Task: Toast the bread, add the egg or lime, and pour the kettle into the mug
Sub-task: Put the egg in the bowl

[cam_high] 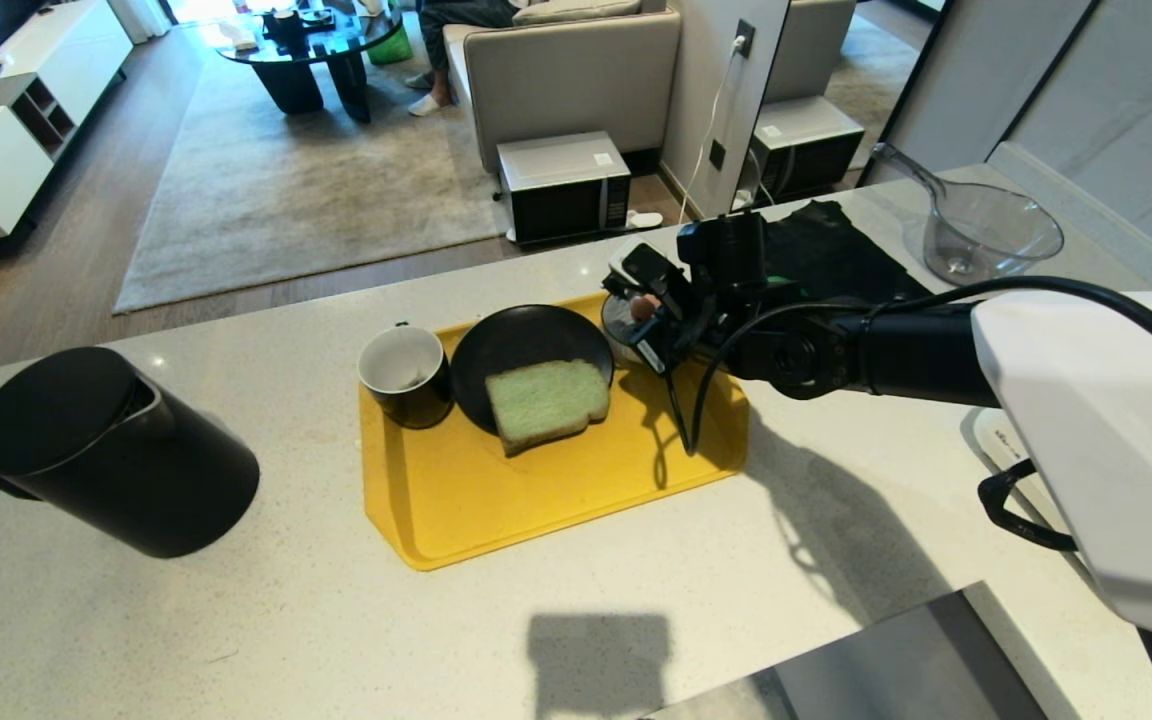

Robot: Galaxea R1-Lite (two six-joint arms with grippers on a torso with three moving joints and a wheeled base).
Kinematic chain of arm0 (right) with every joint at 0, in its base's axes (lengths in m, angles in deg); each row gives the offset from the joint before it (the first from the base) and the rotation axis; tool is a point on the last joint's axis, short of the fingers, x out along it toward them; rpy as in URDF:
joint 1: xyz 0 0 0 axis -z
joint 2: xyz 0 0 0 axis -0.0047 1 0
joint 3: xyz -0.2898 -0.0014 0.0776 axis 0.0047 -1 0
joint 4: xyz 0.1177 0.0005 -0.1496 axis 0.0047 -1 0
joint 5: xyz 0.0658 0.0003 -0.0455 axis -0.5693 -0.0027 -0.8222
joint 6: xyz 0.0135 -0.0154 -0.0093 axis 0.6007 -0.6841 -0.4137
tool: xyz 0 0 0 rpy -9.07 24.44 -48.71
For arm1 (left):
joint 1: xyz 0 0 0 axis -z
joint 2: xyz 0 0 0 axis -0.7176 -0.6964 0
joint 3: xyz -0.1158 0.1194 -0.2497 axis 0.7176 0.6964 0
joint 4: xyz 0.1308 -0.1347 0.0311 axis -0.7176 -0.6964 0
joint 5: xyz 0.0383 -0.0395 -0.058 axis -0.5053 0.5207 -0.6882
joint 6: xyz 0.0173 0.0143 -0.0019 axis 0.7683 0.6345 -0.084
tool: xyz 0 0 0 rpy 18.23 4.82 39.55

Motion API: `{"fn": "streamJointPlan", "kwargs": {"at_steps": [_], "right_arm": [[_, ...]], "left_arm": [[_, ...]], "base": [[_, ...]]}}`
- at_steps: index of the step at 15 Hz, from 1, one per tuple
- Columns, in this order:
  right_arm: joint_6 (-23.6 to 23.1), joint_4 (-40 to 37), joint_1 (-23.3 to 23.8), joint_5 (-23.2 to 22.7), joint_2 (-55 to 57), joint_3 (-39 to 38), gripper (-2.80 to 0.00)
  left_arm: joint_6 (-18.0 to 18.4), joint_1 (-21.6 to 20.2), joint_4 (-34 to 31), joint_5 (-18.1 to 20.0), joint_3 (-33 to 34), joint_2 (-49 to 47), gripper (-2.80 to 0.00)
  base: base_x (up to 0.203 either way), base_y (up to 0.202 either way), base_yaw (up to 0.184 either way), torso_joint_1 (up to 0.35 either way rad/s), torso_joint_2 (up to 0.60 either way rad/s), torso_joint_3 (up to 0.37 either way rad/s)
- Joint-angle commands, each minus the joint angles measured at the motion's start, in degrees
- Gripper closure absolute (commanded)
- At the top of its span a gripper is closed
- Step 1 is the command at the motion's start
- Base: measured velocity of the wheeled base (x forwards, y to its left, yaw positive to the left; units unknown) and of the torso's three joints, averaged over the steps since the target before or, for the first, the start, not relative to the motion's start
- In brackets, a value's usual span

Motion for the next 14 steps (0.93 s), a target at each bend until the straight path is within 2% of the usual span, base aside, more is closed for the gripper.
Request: {"fn": "streamJointPlan", "kwargs": {"at_steps": [1,14], "right_arm": [[-0.19,0.04,0.17,0.05,-0.22,0.0,0.0],[0.08,2.85,0.52,-0.39,-1.79,-0.09,0.0]], "left_arm": [[0.06,-0.01,0.03,-0.02,0.97,0.1,0.0],[-0.03,-0.01,0.03,-0.02,0.97,0.1,0.0]], "base": [[0.0,0.0,0.0,0.0,0.0,0.0],[0.0,0.0,0.0,0.0,0.0,0.0]]}}
